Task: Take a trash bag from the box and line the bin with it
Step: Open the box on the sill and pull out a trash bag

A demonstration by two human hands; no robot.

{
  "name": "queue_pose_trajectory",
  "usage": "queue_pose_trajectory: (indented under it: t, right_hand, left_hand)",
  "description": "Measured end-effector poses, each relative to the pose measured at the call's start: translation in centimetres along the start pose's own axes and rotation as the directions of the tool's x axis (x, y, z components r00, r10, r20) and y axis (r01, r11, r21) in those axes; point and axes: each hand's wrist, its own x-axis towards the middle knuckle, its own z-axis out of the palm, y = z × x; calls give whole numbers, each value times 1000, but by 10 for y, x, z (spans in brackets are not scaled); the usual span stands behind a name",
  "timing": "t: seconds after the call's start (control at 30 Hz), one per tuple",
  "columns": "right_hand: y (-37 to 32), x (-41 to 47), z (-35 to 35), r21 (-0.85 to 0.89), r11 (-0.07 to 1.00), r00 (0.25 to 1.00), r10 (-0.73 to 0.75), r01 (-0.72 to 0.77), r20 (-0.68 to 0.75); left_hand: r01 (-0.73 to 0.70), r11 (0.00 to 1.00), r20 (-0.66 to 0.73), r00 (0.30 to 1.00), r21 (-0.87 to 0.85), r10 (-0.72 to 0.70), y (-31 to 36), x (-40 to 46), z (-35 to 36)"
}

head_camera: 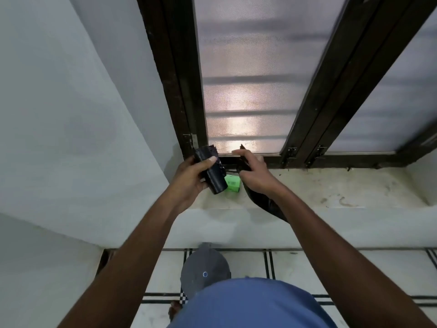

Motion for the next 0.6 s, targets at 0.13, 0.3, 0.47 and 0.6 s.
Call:
queue_pose_trajectory:
  t: [0.13, 0.3, 0.47, 0.6]
  right_hand:
    - [15, 9, -11, -122, 988, 985, -108, 92, -131]
    - [21, 13, -31, -225, 960, 934, -229, 169, -275]
    - [30, 26, -51, -259, 937, 892, -314, 236, -324]
    - [35, 34, -57, 96, 956, 912, -232, 278, -338]
  left_hand:
    - [-7, 1000, -1, 1000, -3, 7, -6, 3, 8]
    - [-20, 1000, -30, 999, -21, 19, -16, 12, 16]
    - [-21, 999, -63, 998, -41, 19, -28, 22, 29]
    - [-20, 998, -114, 993, -59, 13, -38, 29, 38]
